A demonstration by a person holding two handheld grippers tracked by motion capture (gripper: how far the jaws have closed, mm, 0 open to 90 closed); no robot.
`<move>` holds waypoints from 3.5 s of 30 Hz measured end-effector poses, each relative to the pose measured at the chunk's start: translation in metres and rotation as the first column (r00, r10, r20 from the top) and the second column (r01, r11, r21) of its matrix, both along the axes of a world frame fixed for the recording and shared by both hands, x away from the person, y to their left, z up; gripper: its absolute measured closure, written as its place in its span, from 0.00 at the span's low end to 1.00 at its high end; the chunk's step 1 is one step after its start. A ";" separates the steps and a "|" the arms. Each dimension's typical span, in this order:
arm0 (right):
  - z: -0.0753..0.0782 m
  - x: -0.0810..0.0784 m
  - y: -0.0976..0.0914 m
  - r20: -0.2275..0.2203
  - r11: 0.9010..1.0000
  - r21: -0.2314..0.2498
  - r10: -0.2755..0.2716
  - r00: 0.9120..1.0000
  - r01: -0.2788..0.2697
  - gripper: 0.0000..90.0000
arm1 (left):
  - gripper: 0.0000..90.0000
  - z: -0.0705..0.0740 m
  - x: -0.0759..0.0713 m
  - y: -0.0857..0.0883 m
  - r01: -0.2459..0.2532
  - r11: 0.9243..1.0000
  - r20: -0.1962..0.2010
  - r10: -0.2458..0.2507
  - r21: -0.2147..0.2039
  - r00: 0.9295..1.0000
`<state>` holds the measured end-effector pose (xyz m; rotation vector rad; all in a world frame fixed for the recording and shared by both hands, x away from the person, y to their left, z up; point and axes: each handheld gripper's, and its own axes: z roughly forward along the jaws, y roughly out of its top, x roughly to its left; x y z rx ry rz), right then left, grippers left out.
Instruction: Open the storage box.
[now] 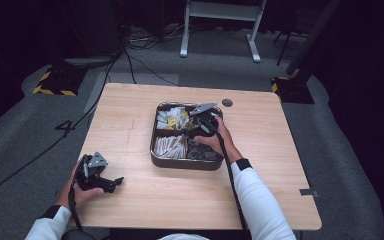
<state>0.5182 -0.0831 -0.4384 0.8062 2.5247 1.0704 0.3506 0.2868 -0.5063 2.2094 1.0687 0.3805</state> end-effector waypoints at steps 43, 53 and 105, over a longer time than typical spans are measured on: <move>0.015 -0.004 -0.002 0.023 1.000 0.009 0.007 1.000 -0.008 0.66 | 0.01 0.000 0.000 0.000 0.000 1.000 0.000 0.000 0.000 1.000; 0.021 -0.004 -0.003 0.026 1.000 0.014 0.006 1.000 -0.007 0.66 | 0.01 0.000 0.000 0.000 0.000 1.000 0.000 0.000 0.000 1.000; 0.059 -0.029 -0.083 0.084 0.997 0.049 -0.070 0.994 0.066 0.66 | 0.00 0.000 0.000 0.000 0.005 1.000 0.000 -0.005 0.000 1.000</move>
